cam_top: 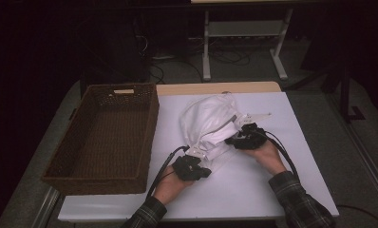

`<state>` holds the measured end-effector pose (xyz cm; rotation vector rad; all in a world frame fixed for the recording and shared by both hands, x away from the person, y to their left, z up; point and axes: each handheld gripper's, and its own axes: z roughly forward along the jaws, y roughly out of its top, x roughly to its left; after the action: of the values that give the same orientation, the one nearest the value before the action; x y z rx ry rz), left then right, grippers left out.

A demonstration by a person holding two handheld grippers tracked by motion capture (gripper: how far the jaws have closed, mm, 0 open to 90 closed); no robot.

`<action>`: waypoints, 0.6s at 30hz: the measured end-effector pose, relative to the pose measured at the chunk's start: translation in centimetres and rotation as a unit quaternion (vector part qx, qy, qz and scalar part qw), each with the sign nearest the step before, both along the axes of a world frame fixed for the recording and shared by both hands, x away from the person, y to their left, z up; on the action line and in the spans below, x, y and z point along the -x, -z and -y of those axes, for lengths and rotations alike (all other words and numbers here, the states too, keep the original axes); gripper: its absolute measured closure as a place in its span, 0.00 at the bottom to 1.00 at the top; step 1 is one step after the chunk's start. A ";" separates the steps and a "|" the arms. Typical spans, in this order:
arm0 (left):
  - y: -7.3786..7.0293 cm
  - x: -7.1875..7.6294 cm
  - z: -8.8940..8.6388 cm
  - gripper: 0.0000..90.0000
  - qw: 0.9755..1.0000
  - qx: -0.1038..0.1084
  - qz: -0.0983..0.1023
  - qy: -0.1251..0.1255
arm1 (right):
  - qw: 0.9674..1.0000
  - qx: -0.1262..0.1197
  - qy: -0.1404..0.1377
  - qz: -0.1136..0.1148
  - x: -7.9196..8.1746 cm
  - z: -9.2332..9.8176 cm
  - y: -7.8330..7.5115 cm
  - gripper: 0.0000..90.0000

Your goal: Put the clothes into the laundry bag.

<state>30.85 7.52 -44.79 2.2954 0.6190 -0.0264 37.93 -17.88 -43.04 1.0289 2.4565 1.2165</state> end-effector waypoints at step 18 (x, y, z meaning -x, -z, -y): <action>0.0 -0.1 0.0 0.98 1.000 0.001 -0.001 0.001 | 0.998 -0.013 -0.058 -0.008 1.6 -1.9 -0.9 0.70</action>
<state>30.93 7.54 -44.81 2.2947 0.6186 -0.0295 36.38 -15.93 -42.16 0.9174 2.5500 1.2830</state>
